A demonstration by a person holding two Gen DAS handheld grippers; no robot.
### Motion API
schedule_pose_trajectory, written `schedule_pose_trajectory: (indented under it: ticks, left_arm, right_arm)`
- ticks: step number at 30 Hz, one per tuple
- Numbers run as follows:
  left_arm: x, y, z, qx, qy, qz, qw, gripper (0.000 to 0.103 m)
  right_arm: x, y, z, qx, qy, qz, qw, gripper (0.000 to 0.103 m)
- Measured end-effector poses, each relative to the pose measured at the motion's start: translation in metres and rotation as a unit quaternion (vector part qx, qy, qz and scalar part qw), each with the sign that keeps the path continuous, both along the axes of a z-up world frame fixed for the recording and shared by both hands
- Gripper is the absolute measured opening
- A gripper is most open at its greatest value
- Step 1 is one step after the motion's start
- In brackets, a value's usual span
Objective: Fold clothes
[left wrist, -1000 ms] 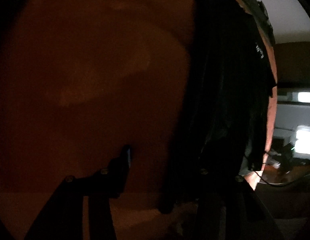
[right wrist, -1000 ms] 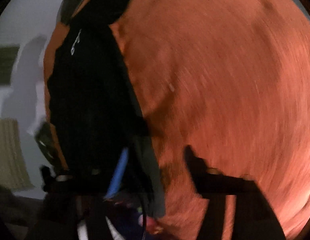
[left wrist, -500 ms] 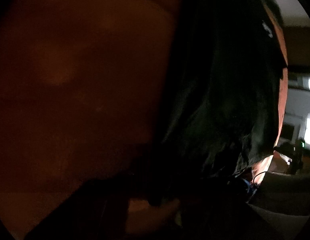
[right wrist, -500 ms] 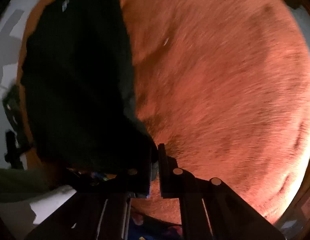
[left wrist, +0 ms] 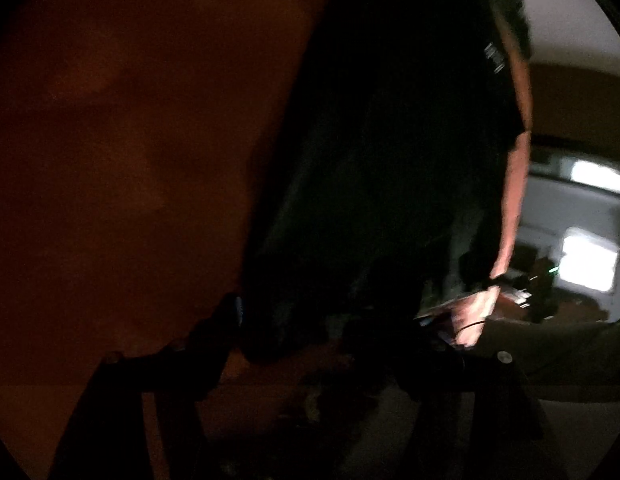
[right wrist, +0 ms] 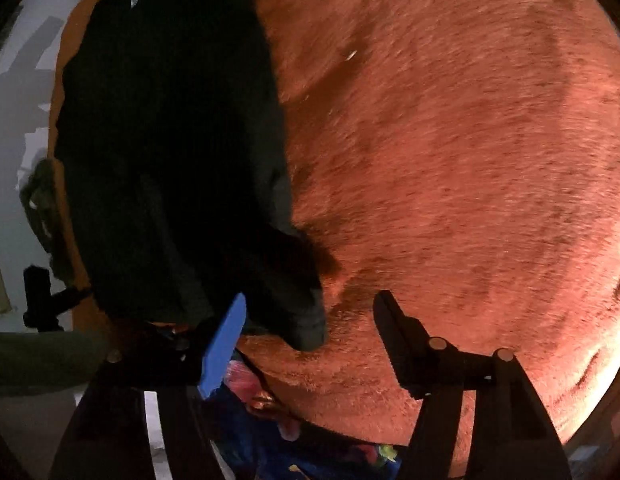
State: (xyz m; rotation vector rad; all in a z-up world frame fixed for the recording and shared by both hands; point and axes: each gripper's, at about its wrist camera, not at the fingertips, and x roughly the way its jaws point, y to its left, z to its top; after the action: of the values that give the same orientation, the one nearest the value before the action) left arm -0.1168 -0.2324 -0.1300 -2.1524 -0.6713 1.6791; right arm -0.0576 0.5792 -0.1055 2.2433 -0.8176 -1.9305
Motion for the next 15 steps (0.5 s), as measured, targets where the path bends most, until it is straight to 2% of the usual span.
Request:
schedule_pose_trajectory:
  ticks: [1,2,3,6,8,11,12,15]
  left_arm:
    - [0.004,0.004,-0.004,0.011,-0.011,-0.009,0.9998,0.041]
    - [0.008,0.008,-0.003,0.008,-0.008,-0.023,0.9997,0.004]
    - [0.011,0.013,0.004,-0.008,0.011,-0.042,0.9990,0.003]
    - [0.018,0.019,0.019,-0.051,0.047,-0.072,0.9949,0.003]
    - [0.021,0.001,0.016,-0.054,0.033,-0.062,0.9961,0.004]
    - [0.022,-0.031,-0.004,-0.060,-0.015,-0.040,0.9973,0.004]
    - [0.020,-0.031,-0.007,-0.063,-0.019,-0.039,0.9971,0.005]
    - [0.015,-0.014,-0.005,-0.083,0.002,-0.083,0.9930,0.005]
  right_arm:
    - [-0.002,-0.005,-0.001,-0.002,0.004,0.004,1.000,0.044]
    - [-0.004,-0.010,0.001,0.003,0.006,0.012,1.000,0.029]
    - [-0.006,-0.014,0.003,0.012,0.006,0.020,1.000,0.005]
    - [-0.009,-0.022,0.014,0.029,0.019,0.029,0.999,0.005]
    - [-0.009,-0.024,0.021,0.030,0.027,0.022,0.999,0.005]
    - [-0.005,-0.028,0.006,0.020,0.008,0.006,1.000,0.005]
    - [-0.005,-0.031,0.001,0.024,0.002,0.007,1.000,0.005]
    - [-0.010,-0.040,-0.006,0.035,-0.002,0.010,0.999,0.005]
